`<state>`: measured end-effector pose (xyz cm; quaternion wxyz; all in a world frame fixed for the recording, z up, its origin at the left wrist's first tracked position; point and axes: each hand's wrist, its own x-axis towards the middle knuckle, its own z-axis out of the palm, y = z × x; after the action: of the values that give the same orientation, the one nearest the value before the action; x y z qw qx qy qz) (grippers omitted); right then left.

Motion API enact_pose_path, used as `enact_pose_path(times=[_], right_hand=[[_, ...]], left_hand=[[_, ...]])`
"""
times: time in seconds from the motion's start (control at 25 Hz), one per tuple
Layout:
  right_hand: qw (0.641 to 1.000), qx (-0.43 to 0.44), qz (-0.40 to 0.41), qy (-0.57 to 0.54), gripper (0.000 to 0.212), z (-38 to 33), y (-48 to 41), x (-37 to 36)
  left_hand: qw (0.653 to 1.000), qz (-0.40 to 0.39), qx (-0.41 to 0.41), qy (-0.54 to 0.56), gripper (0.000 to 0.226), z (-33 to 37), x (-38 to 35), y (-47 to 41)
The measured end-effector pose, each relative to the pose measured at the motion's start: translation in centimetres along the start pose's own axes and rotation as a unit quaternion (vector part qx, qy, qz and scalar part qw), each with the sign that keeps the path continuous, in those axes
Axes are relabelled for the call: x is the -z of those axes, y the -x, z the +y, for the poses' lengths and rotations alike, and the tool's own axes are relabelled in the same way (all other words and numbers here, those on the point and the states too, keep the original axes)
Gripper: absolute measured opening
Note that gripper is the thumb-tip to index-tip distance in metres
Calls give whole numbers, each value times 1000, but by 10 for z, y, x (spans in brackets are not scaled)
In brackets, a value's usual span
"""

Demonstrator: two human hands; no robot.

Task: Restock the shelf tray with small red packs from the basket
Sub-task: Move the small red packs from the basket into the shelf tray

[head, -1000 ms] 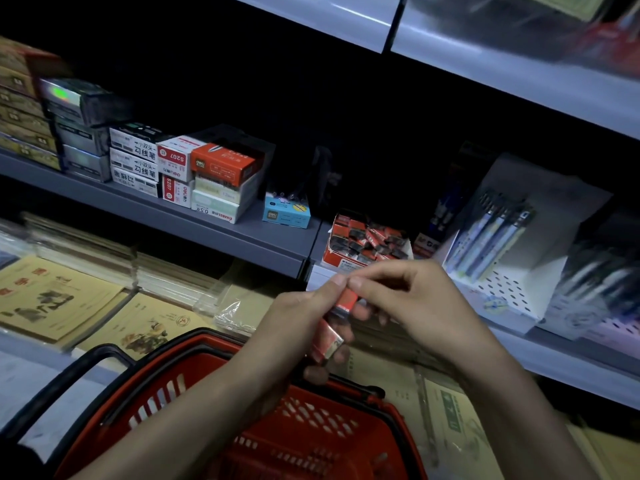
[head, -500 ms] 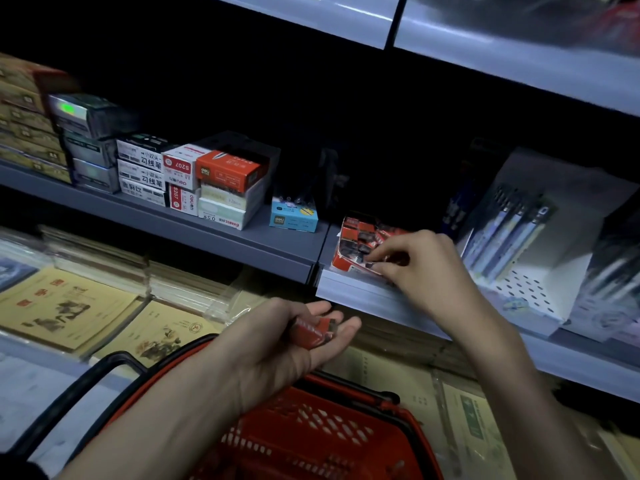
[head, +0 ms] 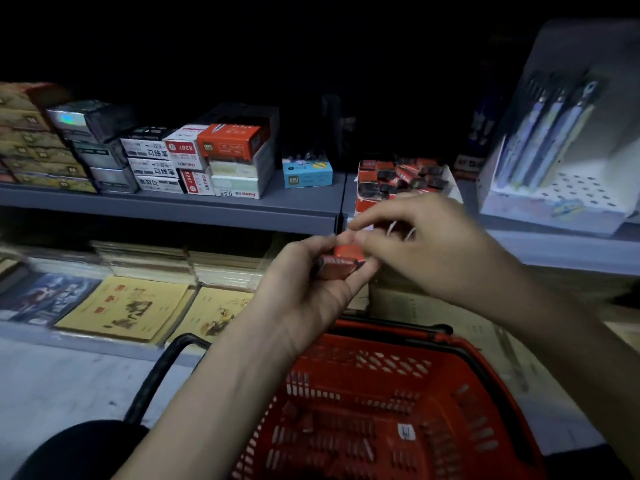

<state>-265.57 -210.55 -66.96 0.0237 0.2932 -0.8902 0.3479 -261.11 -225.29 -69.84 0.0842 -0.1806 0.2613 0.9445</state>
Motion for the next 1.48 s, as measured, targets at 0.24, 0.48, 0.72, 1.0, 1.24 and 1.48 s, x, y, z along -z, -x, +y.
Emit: enact_pose_path(times=[0.24, 0.48, 0.72, 1.0, 1.24, 1.48], right_hand=[[992, -33, -119, 9, 17, 11, -2, -6], [984, -77, -120, -103, 7, 24, -3, 4], [973, -57, 194, -113, 17, 37, -25, 24], [988, 35, 101, 114, 33, 45, -45, 15], [983, 16, 162, 85, 44, 36, -19, 25], [939, -95, -41, -328, 18, -4, 6, 3]], left_hand=[[994, -69, 26, -82, 33, 2, 5, 10], [990, -85, 50, -102, 64, -1, 7, 1], [993, -42, 23, -109, 33, 1, 3, -5], [989, 19, -75, -123, 16, 4, 8, -7], [958, 20, -157, -239, 28, -1, 10, -8], [953, -25, -166, -252, 38, -13, 4, -9]])
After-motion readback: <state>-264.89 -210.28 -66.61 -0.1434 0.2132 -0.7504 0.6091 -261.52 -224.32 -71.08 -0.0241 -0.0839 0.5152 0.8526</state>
